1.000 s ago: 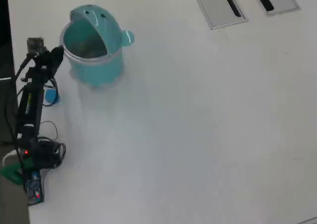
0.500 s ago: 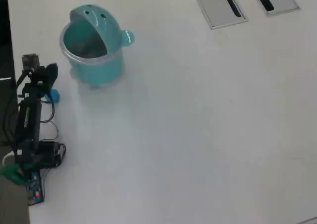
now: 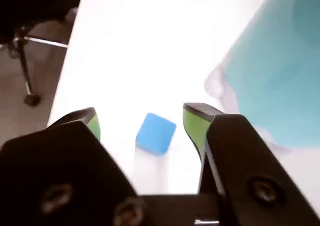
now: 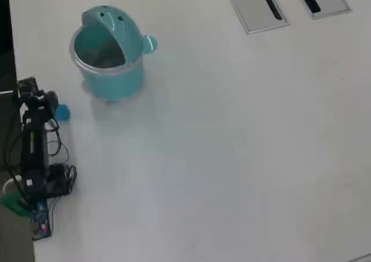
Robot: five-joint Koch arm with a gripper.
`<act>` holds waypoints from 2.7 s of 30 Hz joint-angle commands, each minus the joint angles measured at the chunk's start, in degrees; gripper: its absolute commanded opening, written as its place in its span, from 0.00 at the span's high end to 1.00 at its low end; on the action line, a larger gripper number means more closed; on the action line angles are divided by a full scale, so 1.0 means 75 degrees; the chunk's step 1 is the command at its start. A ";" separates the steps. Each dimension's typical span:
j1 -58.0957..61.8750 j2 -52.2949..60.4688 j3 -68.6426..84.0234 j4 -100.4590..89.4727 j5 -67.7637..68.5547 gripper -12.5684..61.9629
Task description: Grasp RGB lego blocks and put them in the bin one by one.
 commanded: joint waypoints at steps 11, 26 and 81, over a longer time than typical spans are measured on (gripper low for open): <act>0.0094 -0.0668 0.0234 -0.1676 -0.0434 0.42; 0.0223 -0.2074 0.0738 -0.2859 -0.0176 0.42; 0.0773 -0.3434 0.1430 -0.4301 0.1324 0.45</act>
